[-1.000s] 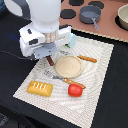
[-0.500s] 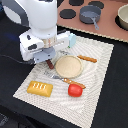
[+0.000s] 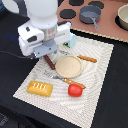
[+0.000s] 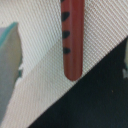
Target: Interact with the objects in diverse but meaningful ways.
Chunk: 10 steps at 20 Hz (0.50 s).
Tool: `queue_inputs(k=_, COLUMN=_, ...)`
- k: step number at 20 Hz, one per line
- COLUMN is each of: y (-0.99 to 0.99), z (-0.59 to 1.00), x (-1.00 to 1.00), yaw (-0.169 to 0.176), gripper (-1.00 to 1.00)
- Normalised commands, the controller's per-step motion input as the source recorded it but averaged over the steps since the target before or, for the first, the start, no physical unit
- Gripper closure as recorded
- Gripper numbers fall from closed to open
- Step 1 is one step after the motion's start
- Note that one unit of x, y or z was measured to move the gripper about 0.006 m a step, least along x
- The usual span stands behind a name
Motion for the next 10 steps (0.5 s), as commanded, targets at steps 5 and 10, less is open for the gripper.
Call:
queue_inputs(k=5, y=-0.48, z=0.66, x=0.11, yaw=0.002, gripper=-1.00)
queue_inputs(k=10, y=-0.41, z=0.50, x=0.63, yaw=-0.034, gripper=-1.00)
